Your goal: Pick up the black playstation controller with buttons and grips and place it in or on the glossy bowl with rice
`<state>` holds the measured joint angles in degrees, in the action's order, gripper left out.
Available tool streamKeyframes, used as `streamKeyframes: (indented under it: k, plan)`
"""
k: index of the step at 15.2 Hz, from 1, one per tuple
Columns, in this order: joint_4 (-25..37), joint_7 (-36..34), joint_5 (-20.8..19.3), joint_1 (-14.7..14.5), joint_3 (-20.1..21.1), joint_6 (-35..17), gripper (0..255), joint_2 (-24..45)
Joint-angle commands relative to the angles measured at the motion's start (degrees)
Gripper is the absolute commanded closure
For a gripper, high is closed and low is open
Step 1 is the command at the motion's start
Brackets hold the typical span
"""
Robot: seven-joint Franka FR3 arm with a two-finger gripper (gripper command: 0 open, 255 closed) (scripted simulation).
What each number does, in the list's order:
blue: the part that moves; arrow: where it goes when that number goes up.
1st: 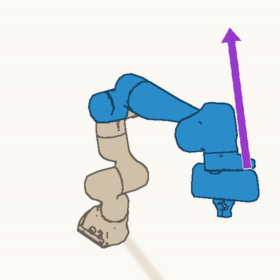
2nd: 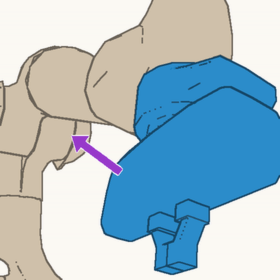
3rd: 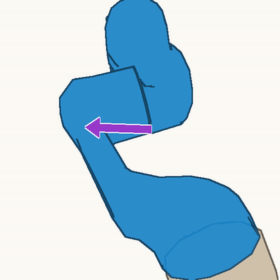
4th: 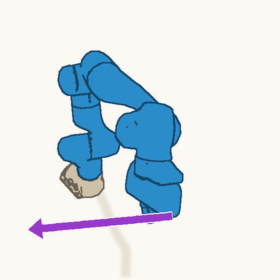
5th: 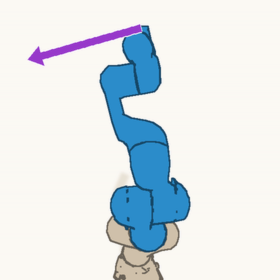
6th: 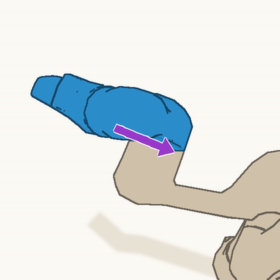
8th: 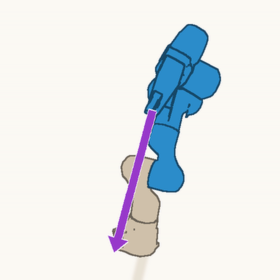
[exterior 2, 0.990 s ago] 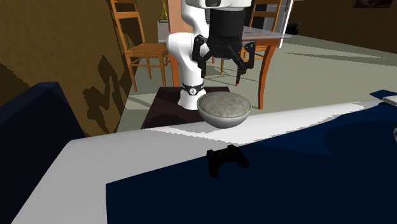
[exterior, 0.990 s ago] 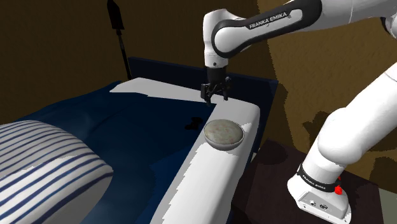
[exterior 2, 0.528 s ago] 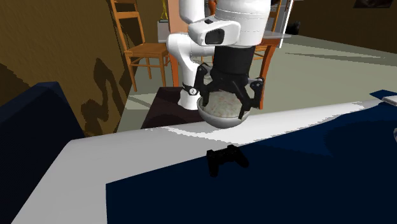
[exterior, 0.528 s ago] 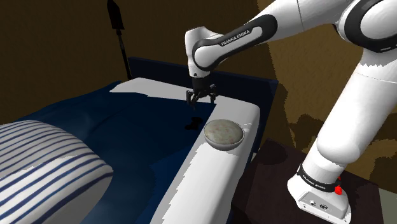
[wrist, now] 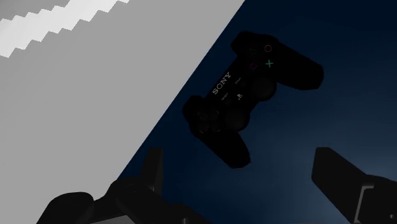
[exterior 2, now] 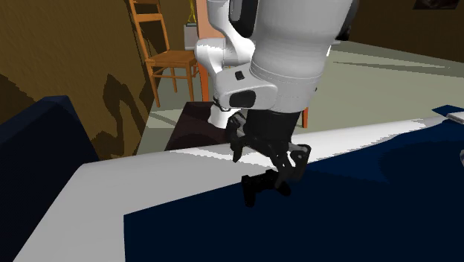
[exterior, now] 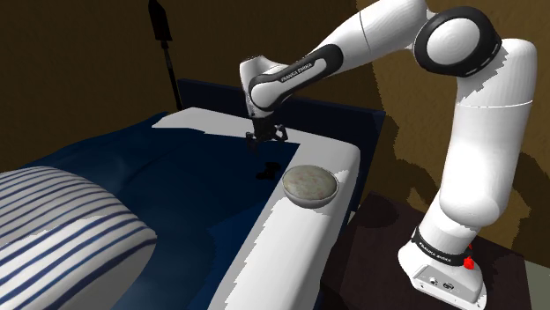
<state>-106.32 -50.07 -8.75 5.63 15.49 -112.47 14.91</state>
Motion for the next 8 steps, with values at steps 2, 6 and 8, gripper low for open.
streamKeyframes:
  k: [2,6,8]
  plan:
    - [-1.1,-0.7,-0.5,-0.1,-0.2,-2.1,0,1.0]
    - [-2.8,-1.0,-0.9,0.0,-0.4,-4.6,0,1.9]
    - [-2.8,-1.0,-0.9,0.0,-0.4,-4.6,0,1.9]
